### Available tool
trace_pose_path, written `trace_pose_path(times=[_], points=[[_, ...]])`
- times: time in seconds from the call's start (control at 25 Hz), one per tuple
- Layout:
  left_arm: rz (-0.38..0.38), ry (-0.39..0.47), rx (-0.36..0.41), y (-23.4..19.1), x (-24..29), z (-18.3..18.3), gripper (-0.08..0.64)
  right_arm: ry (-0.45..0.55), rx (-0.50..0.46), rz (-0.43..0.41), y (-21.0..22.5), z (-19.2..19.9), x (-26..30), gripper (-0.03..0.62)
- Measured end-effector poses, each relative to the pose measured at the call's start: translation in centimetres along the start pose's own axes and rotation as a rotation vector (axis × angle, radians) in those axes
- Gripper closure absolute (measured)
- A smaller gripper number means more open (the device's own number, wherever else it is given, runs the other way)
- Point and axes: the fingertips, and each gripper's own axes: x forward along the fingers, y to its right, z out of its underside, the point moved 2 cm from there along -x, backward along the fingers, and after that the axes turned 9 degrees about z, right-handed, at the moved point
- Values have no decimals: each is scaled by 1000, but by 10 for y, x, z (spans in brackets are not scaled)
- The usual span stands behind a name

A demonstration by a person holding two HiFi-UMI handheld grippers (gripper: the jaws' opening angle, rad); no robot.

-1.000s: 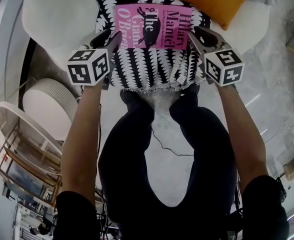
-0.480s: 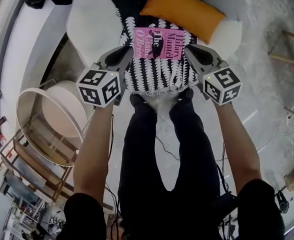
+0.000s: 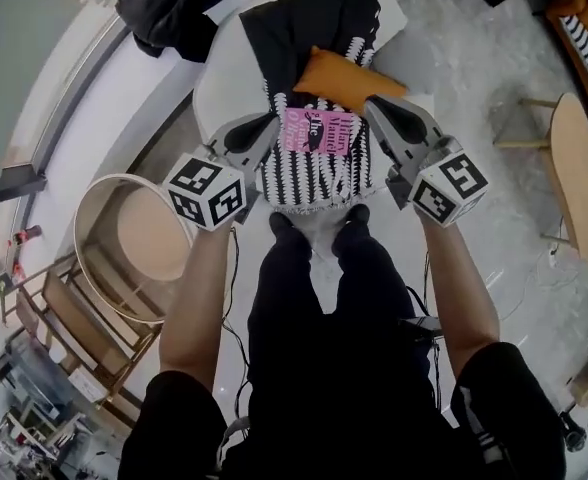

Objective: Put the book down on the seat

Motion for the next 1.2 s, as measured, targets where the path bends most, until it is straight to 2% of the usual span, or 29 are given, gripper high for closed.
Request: trace_pose_path(times=[0.12, 0.36, 0.6, 0.76, 0.92, 1.04, 1.2], points=[[67, 28, 90, 40, -21, -44, 529, 76, -35, -10, -24, -66, -23, 560], [126, 193, 218, 91, -76, -134, 534, 200, -187, -41, -62, -169, -58, 560], [138, 286, 309, 134, -136, -197, 534, 293, -238, -67, -92, -241, -105, 561], [132, 277, 390, 150, -169, -214, 534, 375, -180, -131, -108, -262, -129, 561], [143, 303, 446, 166, -204, -215, 534, 417, -190, -175, -122, -261, -143, 561], [130, 326, 453, 173, -230, -209, 534, 419, -184, -191, -126, -254, -147, 561], [64, 329, 432, 170, -257, -195, 534, 430, -127, -230, -125, -249, -150, 561]])
